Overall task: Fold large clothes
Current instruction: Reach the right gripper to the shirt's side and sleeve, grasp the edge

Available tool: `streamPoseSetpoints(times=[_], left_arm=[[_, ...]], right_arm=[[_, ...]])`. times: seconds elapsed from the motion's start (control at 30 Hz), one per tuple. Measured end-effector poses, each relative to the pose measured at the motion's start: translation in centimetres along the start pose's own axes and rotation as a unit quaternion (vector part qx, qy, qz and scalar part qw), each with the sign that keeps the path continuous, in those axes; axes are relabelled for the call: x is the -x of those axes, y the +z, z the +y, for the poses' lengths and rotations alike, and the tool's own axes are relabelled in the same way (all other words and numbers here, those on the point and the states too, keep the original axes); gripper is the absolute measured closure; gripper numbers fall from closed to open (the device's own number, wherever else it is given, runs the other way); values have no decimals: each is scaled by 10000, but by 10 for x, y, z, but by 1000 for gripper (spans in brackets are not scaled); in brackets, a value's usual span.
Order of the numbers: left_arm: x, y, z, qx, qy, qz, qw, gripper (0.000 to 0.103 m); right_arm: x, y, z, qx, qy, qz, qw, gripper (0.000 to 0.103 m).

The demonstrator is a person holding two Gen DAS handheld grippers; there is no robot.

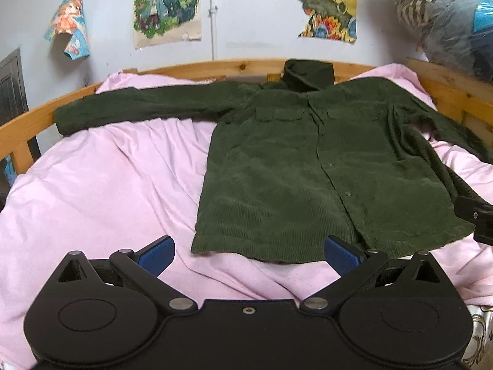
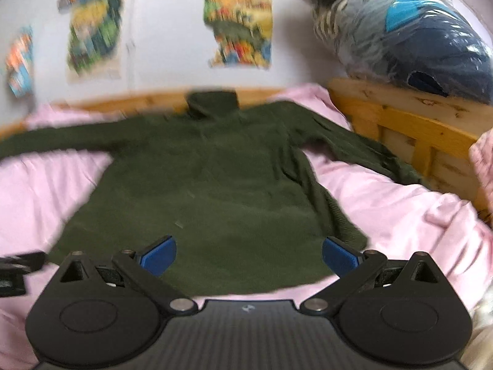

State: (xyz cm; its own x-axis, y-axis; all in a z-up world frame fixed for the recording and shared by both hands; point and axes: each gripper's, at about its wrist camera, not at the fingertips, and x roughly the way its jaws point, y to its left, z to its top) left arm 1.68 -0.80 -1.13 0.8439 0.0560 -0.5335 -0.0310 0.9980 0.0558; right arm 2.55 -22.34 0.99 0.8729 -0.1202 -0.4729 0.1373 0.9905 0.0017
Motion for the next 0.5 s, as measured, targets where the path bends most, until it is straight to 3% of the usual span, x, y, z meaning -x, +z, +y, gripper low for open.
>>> streamPoseSetpoints(times=[0.07,0.17,0.3,0.5], left_arm=[[-6,8,-3,-67,5,81,9999,1],[-17,29,-13,-336,34,88,9994,1],[-32,56,-32,-788,44,112,9968,1],[-67,99,-47,-940,-370,466,9938,1]], right_arm=[[-13,13,4,385,-571,326,9971,0],[-14,30,9,774,-899,333,9924,0],[-8,51,9,901,-872,121,9920,0],[-14,75,-9,621,-651,-109,9959,0]])
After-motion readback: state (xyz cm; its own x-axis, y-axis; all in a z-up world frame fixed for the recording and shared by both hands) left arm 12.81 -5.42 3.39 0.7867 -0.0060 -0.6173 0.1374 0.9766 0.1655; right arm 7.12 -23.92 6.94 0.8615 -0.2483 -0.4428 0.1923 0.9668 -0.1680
